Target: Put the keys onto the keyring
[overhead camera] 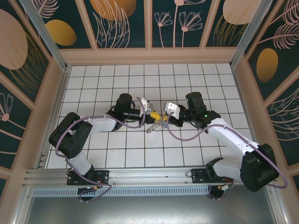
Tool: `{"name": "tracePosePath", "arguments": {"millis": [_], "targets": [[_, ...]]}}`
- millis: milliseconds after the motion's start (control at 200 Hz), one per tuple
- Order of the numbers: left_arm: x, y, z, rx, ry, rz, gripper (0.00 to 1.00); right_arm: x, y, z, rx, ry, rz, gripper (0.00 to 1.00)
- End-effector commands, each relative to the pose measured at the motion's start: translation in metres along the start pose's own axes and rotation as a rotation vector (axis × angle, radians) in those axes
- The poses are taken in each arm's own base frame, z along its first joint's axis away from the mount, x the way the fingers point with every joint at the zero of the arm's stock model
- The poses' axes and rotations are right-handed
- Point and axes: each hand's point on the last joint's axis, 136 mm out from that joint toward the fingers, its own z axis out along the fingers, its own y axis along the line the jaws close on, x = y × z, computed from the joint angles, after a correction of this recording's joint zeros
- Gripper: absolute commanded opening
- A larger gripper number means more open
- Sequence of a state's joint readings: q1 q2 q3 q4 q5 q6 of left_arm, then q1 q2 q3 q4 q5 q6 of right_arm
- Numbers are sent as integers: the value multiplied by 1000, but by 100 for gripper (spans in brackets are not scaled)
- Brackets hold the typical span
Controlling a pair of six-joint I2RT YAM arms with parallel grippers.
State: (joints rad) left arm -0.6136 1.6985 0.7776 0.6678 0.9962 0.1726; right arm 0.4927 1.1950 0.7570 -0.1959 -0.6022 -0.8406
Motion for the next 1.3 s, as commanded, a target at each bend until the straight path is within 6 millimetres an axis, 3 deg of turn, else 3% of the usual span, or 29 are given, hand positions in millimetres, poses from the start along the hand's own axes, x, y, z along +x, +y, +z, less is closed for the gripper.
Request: {"name": "tracePosePath", "arguments": {"millis": [0,581,776,926,1066,1126,1296], "targets": [[-19,-5,-4,19,-38,77,0,-11,11,-3,-64,-26,-22,24],[-22,-6,-5,20,-41,84,0,-16,8,-4,-66,-61,10,24],[-21,-7,-4,29,-40,83,0,-14,4,2,-72,-54,14,17],[-21,-7,-4,32,-42,86,0,-9,3,6,-85,-30,17,17],[-21,-7,-4,33,-42,85,0,-15,2,7,-91,-57,8,14],[-21,-6,-4,32,-42,84,0,-17,2,8,-97,-67,7,5],[-18,-6,-4,22,-35,80,0,-20,-1,6,-82,-63,4,0]]}}
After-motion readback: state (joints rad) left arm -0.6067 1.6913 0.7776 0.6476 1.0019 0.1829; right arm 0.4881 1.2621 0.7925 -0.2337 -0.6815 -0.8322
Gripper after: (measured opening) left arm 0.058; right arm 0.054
